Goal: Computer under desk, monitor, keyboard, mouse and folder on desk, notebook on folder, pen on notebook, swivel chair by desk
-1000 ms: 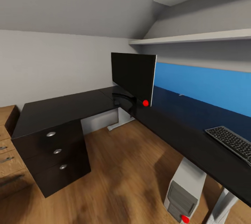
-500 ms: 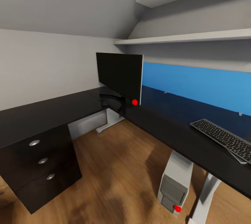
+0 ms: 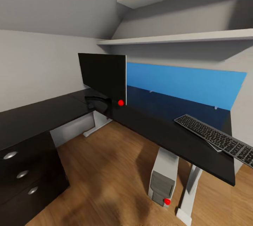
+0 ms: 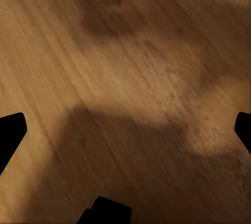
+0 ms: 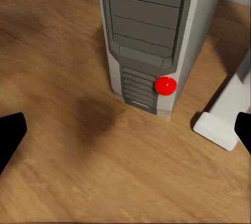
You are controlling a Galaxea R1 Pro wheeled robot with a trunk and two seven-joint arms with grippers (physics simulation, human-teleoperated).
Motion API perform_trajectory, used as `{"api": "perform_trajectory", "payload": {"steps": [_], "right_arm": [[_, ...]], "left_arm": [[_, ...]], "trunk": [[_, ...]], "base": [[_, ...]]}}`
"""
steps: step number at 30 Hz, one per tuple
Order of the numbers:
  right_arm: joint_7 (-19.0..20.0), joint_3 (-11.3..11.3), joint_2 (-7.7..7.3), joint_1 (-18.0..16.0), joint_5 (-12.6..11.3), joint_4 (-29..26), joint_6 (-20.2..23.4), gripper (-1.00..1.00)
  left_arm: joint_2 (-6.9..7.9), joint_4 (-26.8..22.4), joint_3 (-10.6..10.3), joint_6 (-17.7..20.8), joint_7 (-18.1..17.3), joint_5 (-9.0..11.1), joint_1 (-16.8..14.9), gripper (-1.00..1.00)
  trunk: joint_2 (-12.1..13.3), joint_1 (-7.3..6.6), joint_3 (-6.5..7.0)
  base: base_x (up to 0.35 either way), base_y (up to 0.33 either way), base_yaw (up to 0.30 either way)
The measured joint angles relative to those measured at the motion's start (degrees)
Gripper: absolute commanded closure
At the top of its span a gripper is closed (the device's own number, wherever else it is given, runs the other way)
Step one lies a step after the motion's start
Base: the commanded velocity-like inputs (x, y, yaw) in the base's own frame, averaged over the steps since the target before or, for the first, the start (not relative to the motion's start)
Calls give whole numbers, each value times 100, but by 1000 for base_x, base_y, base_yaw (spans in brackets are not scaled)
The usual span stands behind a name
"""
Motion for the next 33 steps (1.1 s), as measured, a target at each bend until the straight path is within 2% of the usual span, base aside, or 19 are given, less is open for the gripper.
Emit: {"api": "perform_trajectory", "payload": {"steps": [7,14,18,33], "right_arm": [[3,0,0,0,3,0,2,-100],[6,1,1,0,4,0,22,-100],[7,0,-2,-1,-2,0,25,-100],[1,0,13,-1,-7,4,17,-100]], "left_arm": [[2,0,0,8,0,0,0,-100],[2,1,10,16,11,4,0,-100],[-7,-1,33,4,42,23,1,-100],[-31,-12,29,-12,45,13,1,-100]], "trunk": [[0,0,0],[0,-1,0],[0,-1,0],[-600,328,-269]], "base": [[-54,236,-292],[-5,37,-280],[-1,4,-93],[0,0,-7]]}}
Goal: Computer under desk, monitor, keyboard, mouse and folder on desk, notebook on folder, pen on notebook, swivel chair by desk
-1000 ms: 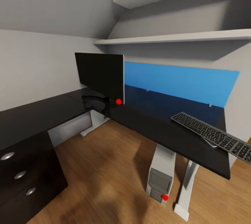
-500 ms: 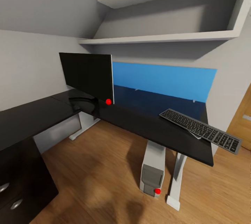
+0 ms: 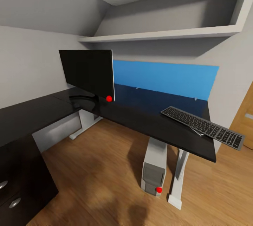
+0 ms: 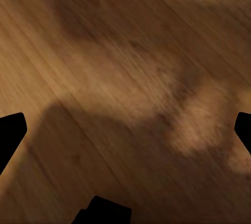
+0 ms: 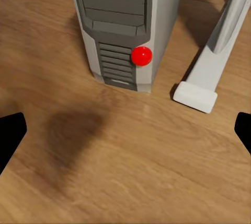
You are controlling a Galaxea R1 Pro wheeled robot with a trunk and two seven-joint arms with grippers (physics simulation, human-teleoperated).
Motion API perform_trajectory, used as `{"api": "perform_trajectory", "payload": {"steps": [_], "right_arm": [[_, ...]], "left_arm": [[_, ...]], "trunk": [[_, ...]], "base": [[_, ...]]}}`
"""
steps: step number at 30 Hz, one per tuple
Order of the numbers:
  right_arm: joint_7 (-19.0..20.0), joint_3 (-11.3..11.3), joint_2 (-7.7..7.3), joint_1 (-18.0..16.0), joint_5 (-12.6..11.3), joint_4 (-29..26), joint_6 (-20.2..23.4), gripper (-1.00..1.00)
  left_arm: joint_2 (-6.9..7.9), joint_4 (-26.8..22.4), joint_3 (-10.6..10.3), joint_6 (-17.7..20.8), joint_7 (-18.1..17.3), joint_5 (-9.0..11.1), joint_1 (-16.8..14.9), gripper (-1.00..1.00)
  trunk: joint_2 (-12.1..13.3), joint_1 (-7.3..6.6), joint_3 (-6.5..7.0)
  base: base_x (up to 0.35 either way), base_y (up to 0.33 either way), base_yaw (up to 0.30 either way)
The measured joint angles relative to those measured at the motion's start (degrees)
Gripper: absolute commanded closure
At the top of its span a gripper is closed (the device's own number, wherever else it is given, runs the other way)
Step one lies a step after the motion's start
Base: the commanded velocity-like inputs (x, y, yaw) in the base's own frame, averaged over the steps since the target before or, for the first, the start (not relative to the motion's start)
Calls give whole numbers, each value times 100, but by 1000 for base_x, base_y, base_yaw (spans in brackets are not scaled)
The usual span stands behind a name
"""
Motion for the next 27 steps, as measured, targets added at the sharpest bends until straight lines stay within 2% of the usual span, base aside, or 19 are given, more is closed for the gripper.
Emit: {"api": "perform_trajectory", "payload": {"steps": [2,3,4,5,6,7,8,9,11,13,16,19,22,23,24,25,27], "right_arm": [[-1,-1,-2,0,-4,-4,0,-100],[-25,26,58,-7,-13,-532,-1,-100],[-50,13,83,-5,-24,-882,26,-100],[-299,-13,156,-20,-40,-1591,586,-100],[-460,-5,178,-56,-31,-2008,1028,-100],[-551,-9,185,-80,-41,-2130,1286,-100],[-725,-8,195,-161,-46,-2331,1813,-100],[-811,-9,198,-217,-52,-2426,2093,-100],[-1067,-7,207,-475,-15,-2675,3065,-100],[-1192,-7,211,-792,-21,-2795,3774,-100],[-1238,-12,217,-953,-49,-2832,4035,-100],[-1253,-16,220,-1005,-64,-2844,4120,-100],[-1263,-17,249,-1038,-69,-2926,4153,-100],[-1280,-16,292,-1051,-66,-2988,4163,-100],[-1386,-14,392,-1095,-64,-3120,4204,-100],[-1417,-18,417,-1125,-74,-3149,4236,-100],[-1448,-21,438,-1156,-80,-3172,4248,-100]], "left_arm": [[-1,-2,-7,2,5,7,0,-100],[-139,-489,-21,436,82,-16,2,-100],[-192,-1485,-17,763,216,-2,1,-100],[-261,-2810,-37,1921,818,-37,-10,-100],[-270,-3204,-40,2305,959,-36,-2,-100],[-273,-3343,-37,2453,1006,-28,0,-100],[-277,-3543,-35,2656,1069,-26,-1,-100],[-277,-3619,-33,2735,1091,-21,0,-100],[-274,-3778,-41,2900,1139,-13,-1,-100],[-266,-3849,-51,2974,1157,-16,-1,-100],[-261,-3874,-54,2994,1160,-20,-1,-100],[-264,-3890,-62,3016,1156,-21,-1,-100],[-374,-4352,-94,3221,1174,-15,-2,-100],[-423,-4692,-109,3473,1181,-16,-2,-100],[-476,-5381,-135,4499,1199,-30,-3,-100],[-486,-5584,-138,4913,1198,-27,-1,-100],[-494,-5717,-142,5262,1187,-29,-1,-100]], "trunk": [[-80,44,-36],[-120,66,-53],[-160,88,-71],[-200,110,-89],[-241,132,-106],[-281,154,-125],[-321,176,-143],[-361,198,-161],[-441,242,-197],[-521,285,-232],[-642,352,-287],[-762,417,-341],[-882,483,-395],[-923,505,-412],[-963,527,-429],[-1003,549,-448],[-1004,550,-449]], "base": [[0,0,0],[0,0,0],[0,0,0],[0,0,0],[0,0,0],[0,0,0],[0,0,0],[0,0,0],[0,0,0],[0,0,0],[0,0,0],[0,0,0],[0,0,0],[0,0,0],[0,0,0],[0,0,0],[0,0,0]]}}
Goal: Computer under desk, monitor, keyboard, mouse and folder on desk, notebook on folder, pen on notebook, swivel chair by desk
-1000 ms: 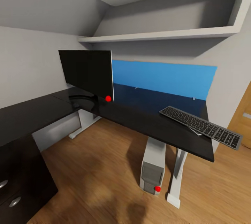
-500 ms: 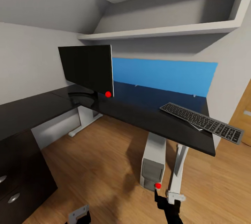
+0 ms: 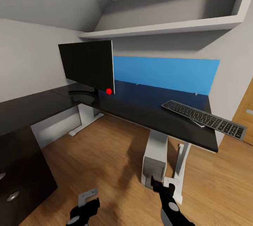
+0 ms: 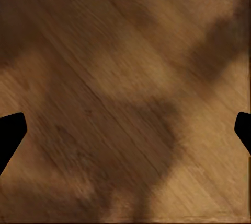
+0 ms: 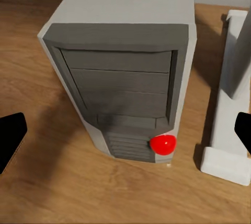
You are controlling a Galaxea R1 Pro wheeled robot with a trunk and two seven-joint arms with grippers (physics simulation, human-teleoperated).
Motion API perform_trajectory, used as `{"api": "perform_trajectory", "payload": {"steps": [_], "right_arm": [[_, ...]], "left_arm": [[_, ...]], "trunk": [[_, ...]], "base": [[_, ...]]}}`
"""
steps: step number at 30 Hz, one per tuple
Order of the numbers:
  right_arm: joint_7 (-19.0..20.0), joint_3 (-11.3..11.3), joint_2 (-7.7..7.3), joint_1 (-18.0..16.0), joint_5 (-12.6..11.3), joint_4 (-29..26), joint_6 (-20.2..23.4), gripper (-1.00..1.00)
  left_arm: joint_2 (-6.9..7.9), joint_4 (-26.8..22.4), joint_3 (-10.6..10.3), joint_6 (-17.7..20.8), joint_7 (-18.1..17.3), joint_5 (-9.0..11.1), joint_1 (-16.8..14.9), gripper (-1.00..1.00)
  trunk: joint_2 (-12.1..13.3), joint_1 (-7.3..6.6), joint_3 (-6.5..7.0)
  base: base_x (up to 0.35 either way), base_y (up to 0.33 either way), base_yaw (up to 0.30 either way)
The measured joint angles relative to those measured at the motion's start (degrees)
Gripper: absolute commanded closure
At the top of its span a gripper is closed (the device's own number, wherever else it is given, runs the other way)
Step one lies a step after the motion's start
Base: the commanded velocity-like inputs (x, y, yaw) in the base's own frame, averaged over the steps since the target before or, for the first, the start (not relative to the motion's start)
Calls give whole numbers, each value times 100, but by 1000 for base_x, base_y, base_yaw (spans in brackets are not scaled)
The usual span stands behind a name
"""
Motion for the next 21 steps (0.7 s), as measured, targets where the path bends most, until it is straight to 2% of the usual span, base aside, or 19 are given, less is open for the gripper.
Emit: {"api": "perform_trajectory", "payload": {"steps": [5,9,10,14,16,21], "right_arm": [[-27,-1,16,-27,-1,31,1,-100],[-18,-8,14,-31,10,155,-25,-100],[-12,-6,14,-31,16,199,-27,-100],[4,17,5,-31,24,650,-13,-100],[6,23,6,-32,33,756,-33,-100],[6,44,15,-32,71,881,-188,-100]], "left_arm": [[9,-103,-3,261,-22,-7,0,-100],[70,119,14,281,-21,-12,0,-100],[83,194,15,246,-20,-15,0,-100],[93,335,-7,-358,-14,-9,0,-100],[94,359,-9,-534,-18,-4,0,-100],[95,393,-12,-710,-28,0,0,-100]], "trunk": [[0,0,0],[0,0,0],[0,0,0],[0,-1,0],[0,-1,0],[0,-3,0]], "base": [[0,0,0],[2,0,0],[63,0,0],[87,0,0],[102,0,0],[212,0,0]]}}
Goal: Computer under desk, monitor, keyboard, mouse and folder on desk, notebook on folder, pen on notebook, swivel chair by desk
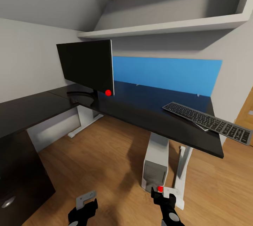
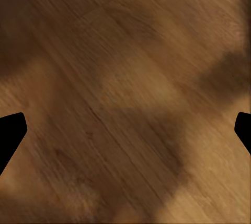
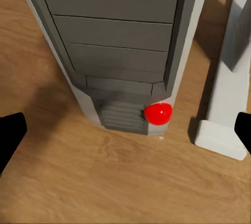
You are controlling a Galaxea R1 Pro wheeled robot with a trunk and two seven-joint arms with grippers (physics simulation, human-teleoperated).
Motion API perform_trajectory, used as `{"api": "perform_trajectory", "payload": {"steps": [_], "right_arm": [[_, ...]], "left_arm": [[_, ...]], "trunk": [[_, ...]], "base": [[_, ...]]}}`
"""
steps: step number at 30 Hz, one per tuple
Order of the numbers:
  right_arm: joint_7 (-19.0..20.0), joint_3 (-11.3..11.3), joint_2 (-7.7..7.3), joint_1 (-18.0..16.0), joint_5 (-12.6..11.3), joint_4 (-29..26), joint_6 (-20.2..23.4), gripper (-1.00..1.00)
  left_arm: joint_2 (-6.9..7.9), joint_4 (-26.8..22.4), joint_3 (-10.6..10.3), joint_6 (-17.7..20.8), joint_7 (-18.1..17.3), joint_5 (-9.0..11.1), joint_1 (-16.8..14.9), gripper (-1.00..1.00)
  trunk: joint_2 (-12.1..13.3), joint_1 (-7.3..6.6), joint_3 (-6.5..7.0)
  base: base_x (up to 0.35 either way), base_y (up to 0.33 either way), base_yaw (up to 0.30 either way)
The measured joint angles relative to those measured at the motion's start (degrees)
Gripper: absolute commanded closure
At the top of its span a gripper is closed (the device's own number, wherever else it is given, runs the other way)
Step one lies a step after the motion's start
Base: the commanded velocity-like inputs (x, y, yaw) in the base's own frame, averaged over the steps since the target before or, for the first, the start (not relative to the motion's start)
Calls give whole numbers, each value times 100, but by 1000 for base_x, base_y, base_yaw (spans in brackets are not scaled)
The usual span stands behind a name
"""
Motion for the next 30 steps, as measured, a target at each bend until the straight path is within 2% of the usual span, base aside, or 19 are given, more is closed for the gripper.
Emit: {"api": "perform_trajectory", "payload": {"steps": [6,22,30], "right_arm": [[-7,-4,1,0,-1,81,0,-100],[-18,-31,-21,0,-1,89,11,-100],[-18,-33,-29,0,-1,88,8,-100]], "left_arm": [[-14,177,-61,-27,6,-6,0,-100],[-10,231,-86,-30,-2,0,0,-100],[-7,238,-88,-24,-3,0,0,-100]], "trunk": [[0,2,0],[0,0,0],[0,3,0]], "base": [[181,0,0],[135,0,0],[47,0,0]]}}
